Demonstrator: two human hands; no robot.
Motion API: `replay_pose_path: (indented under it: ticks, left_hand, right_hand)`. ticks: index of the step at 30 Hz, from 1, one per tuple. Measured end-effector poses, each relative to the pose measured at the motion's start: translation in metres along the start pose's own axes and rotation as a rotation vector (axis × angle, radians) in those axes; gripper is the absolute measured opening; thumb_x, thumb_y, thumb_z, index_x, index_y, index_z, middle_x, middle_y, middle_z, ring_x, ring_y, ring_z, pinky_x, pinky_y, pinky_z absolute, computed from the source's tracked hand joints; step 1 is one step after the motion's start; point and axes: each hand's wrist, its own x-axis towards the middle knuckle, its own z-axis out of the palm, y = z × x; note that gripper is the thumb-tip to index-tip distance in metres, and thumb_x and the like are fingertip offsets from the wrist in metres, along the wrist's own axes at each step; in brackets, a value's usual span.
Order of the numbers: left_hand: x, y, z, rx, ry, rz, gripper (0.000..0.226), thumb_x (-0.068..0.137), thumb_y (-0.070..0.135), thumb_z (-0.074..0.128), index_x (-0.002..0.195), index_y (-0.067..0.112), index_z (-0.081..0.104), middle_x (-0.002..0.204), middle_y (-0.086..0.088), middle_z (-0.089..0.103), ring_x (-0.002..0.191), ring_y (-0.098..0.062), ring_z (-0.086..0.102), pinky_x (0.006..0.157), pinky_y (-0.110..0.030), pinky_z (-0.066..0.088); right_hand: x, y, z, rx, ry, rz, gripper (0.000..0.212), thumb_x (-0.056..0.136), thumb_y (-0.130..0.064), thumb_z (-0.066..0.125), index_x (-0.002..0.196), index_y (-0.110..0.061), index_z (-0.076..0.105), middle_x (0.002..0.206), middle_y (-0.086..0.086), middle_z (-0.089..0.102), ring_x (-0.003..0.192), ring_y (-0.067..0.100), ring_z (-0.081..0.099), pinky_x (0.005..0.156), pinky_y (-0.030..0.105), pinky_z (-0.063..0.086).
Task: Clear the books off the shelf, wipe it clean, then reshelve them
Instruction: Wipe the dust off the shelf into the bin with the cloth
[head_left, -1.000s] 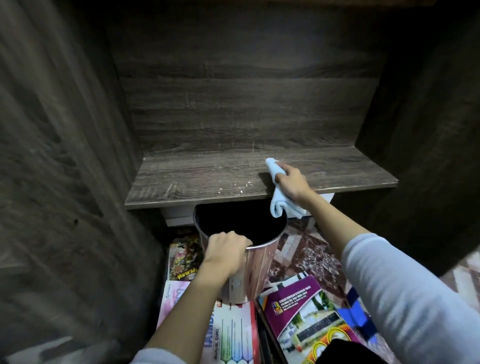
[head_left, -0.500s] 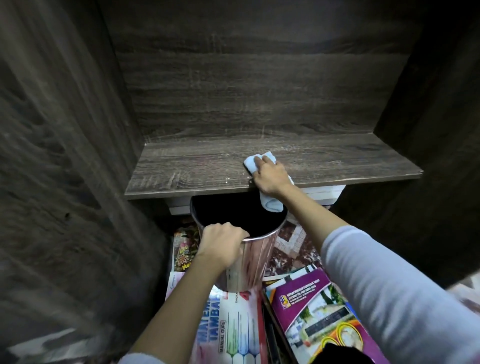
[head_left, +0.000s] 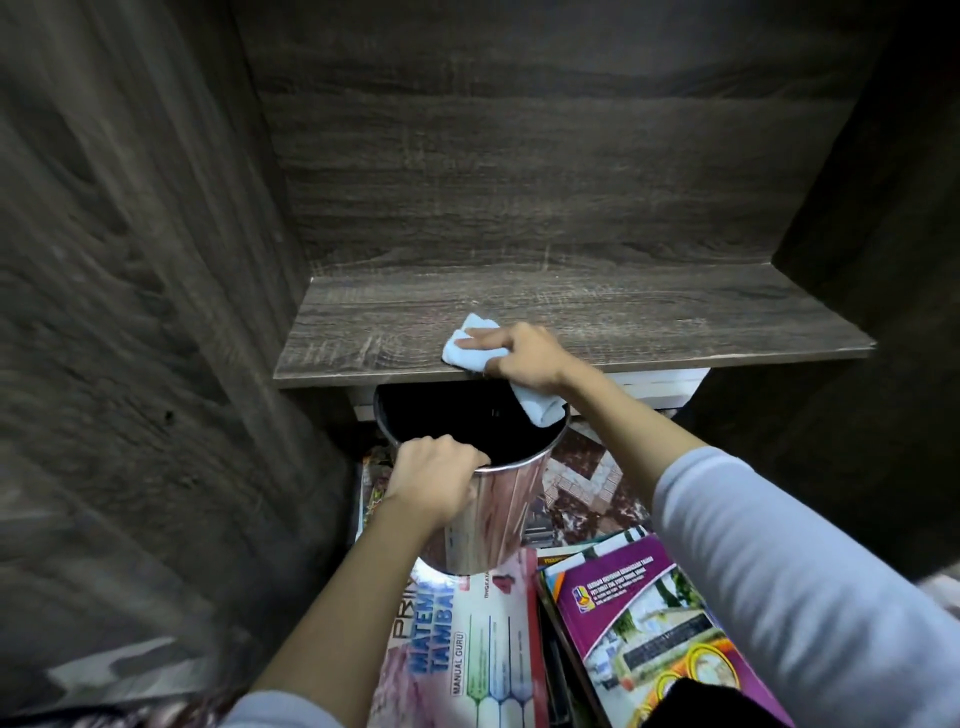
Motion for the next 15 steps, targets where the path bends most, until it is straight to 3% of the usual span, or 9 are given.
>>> replay_pose_path:
  ticks: [7, 10, 12, 15]
  left_hand:
    - [-0.004, 0.001, -0.002, 0.007, -0.011, 0.025, 0.024, 0.088, 0.029, 0.055, 0.111, 0.026, 0.061, 0.11, -0.005, 0.065, 0.108, -0.028, 0.058, 0.084, -0.03, 0.043]
    - [-0.005, 0.004, -0.004, 0.009, -0.003, 0.043, 0.027, 0.089, 0.029, 0.055, 0.114, 0.026, 0.06, 0.112, -0.005, 0.065, 0.109, -0.028, 0.058, 0.082, -0.029, 0.043]
    - [-0.005, 0.006, -0.005, 0.011, 0.008, 0.058, 0.026, 0.089, 0.029, 0.055, 0.114, 0.026, 0.06, 0.112, -0.006, 0.065, 0.109, -0.029, 0.058, 0.082, -0.029, 0.043]
    - [-0.004, 0.01, -0.007, -0.006, 0.006, 0.068, 0.024, 0.089, 0.027, 0.054, 0.112, 0.025, 0.061, 0.112, -0.006, 0.065, 0.109, -0.03, 0.058, 0.081, -0.03, 0.043]
  right_hand:
    - [-0.019, 0.0, 0.008, 0.194, -0.021, -0.125, 0.045, 0.08, 0.001, 0.054, 0.117, -0.022, 0.067, 0.132, -0.006, 0.057, 0.132, 0.008, 0.042, 0.114, 0.022, 0.022]
    - [-0.026, -0.002, 0.005, 0.291, -0.031, -0.118, 0.047, 0.075, 0.001, 0.052, 0.111, -0.023, 0.071, 0.121, -0.005, 0.065, 0.11, 0.003, 0.053, 0.092, 0.015, 0.038]
    - [-0.025, -0.004, 0.001, 0.442, 0.049, -0.075, 0.047, 0.073, -0.001, 0.051, 0.113, -0.019, 0.069, 0.115, -0.003, 0.066, 0.099, 0.005, 0.055, 0.081, 0.015, 0.041]
    - [-0.016, 0.0, -0.009, 0.514, 0.365, -0.023, 0.037, 0.074, -0.006, 0.052, 0.11, -0.012, 0.056, 0.115, 0.002, 0.06, 0.111, 0.018, 0.055, 0.092, 0.024, 0.039]
